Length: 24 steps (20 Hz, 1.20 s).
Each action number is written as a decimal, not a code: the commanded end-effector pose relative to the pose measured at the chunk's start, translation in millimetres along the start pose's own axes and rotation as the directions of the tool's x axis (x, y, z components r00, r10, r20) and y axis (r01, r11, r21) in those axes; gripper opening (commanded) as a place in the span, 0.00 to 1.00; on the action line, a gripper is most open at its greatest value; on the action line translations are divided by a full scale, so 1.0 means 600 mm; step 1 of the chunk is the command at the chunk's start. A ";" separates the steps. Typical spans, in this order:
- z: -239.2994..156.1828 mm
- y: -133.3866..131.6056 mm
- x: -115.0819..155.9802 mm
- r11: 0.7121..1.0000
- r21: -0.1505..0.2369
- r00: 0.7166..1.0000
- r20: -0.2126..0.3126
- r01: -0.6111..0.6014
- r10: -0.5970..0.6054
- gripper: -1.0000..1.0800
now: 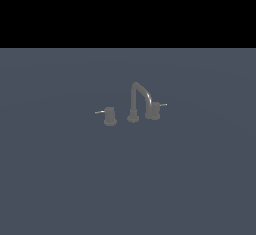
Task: Turn on the faucet by rotating a designated handle.
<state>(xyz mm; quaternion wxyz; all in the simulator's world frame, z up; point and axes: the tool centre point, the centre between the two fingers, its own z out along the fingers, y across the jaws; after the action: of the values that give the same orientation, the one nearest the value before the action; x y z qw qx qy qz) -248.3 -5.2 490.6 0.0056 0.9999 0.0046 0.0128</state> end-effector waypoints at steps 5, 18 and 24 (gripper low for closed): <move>0.004 -0.003 0.002 1.000 0.000 1.000 0.000 -0.008 0.008 0.00; 0.079 -0.053 0.034 0.989 0.000 0.989 0.004 -0.148 0.148 0.00; 0.143 -0.092 0.066 0.965 -0.001 0.965 0.007 -0.263 0.263 0.00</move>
<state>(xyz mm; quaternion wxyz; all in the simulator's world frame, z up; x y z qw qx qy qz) -212.0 43.7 415.1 0.0042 0.9936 -0.1126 0.0104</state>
